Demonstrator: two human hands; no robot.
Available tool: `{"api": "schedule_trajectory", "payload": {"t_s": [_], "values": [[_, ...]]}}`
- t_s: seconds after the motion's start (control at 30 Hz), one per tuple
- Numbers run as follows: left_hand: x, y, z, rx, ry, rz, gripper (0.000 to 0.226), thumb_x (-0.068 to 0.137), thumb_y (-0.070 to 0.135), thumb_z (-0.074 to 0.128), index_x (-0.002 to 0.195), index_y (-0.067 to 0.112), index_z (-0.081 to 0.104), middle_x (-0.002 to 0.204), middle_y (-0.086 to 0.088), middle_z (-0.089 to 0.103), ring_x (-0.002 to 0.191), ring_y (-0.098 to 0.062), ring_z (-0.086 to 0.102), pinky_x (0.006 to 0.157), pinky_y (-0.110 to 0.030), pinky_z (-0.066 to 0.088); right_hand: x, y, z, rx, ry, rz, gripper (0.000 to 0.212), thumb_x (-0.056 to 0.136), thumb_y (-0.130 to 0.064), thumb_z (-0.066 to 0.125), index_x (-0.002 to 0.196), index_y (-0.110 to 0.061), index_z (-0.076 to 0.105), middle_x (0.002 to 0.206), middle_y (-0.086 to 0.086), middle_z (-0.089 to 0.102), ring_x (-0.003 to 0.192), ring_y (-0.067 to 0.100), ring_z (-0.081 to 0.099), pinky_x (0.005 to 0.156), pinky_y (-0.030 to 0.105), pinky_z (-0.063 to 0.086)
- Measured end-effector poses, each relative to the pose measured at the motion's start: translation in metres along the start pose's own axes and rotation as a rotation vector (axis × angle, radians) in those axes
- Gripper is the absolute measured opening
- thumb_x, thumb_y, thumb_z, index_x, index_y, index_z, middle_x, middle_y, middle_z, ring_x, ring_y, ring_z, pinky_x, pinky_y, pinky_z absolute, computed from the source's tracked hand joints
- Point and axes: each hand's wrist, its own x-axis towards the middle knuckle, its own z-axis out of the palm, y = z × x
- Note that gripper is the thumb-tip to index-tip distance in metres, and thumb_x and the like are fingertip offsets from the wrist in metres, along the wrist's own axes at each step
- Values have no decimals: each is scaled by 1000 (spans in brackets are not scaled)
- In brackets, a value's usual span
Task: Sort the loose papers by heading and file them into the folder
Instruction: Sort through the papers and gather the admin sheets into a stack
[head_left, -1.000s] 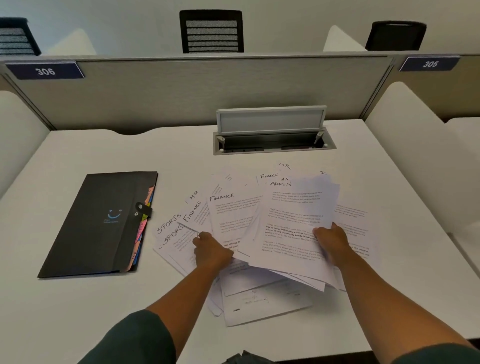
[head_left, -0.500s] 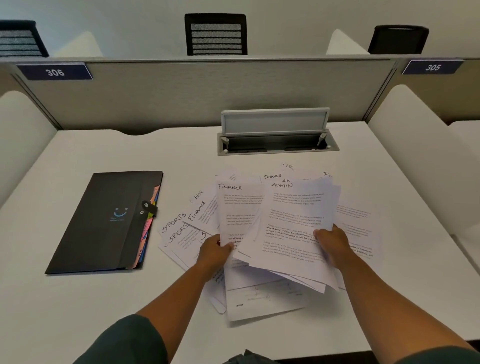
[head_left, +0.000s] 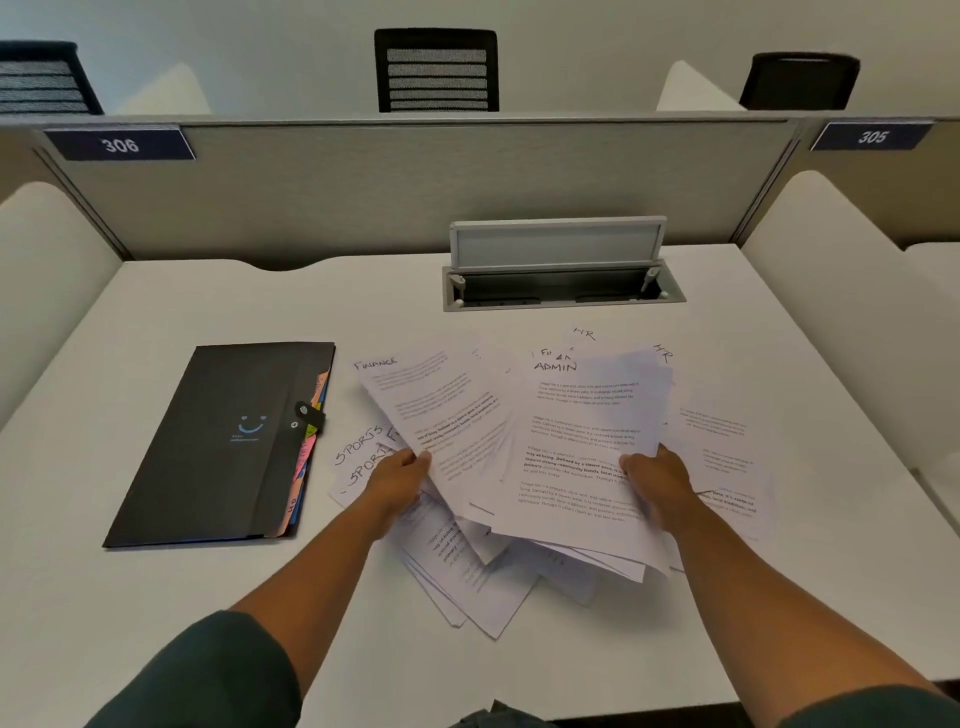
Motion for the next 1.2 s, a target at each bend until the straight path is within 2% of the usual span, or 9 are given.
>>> {"api": "schedule_trajectory", "payload": {"t_s": [0.1, 0.2, 0.33, 0.43, 0.57, 0.77, 0.83, 1.03, 1.2], "values": [[7, -9, 2, 313, 97, -14, 51, 87, 33, 70, 136, 28, 55, 147, -13, 42, 131, -34, 44, 112, -47, 36, -1, -1, 3, -8, -9, 0, 36, 91, -9, 55, 127, -14, 55, 122, 10, 63, 108, 31, 60, 88, 37, 51], [0, -8, 5, 542, 219, -7, 61, 87, 24, 65, 144, 33, 44, 151, -18, 25, 138, -38, 24, 114, -45, 26, 0, 1, 4, 5, -11, -2, 38, 90, -9, 55, 128, -14, 55, 123, 9, 64, 108, 31, 61, 89, 39, 52], [2, -7, 9, 439, 255, -13, 61, 90, 9, 58, 145, 31, 43, 148, -15, 23, 130, -35, 34, 109, -44, 36, -1, 0, 0, 22, 6, -1, 35, 92, -7, 54, 126, -13, 55, 116, 8, 63, 104, 29, 60, 85, 36, 51], [2, -3, 12, 209, 258, -88, 71, 83, 6, 73, 143, 27, 42, 142, -17, 24, 87, -20, 46, 86, -33, 46, 0, 2, -3, 15, 15, 4, 35, 91, -7, 54, 126, -13, 56, 119, 10, 64, 108, 31, 60, 93, 40, 51], [6, -4, 19, 47, 272, -199, 83, 77, 6, 79, 145, 18, 34, 144, -17, 28, 110, -29, 52, 83, -32, 51, 2, 5, -5, 14, 8, 5, 34, 91, -8, 54, 124, -15, 56, 119, 10, 64, 106, 31, 61, 93, 42, 51], [12, -4, 30, -100, 175, -215, 20, 87, 6, 69, 106, 2, 64, 90, -12, 70, 71, -21, 64, 63, -32, 58, 3, 4, -2, 6, 25, 4, 39, 92, -5, 54, 131, -9, 53, 126, 13, 61, 105, 29, 58, 87, 32, 47], [9, -4, 32, -97, 166, -185, 16, 92, 14, 64, 105, 5, 65, 91, -10, 71, 74, -22, 64, 60, -30, 53, 2, 4, 0, -5, 22, 3, 41, 93, -4, 53, 133, -8, 52, 129, 13, 60, 111, 31, 58, 86, 31, 46], [4, -3, 13, -20, 343, 126, 42, 101, 31, 46, 140, 15, 50, 138, -5, 57, 124, -28, 54, 105, -49, 46, 5, 7, 2, -94, -47, -19, 26, 94, -9, 52, 120, -16, 53, 122, 10, 62, 97, 24, 58, 78, 32, 48], [-6, 15, -17, -119, 364, 242, 22, 101, 26, 44, 111, 18, 63, 103, -6, 70, 93, -24, 68, 77, -38, 58, 4, -3, 11, -142, -108, -56, 38, 92, -13, 54, 130, -16, 51, 125, 9, 62, 107, 30, 60, 84, 37, 52]]}}
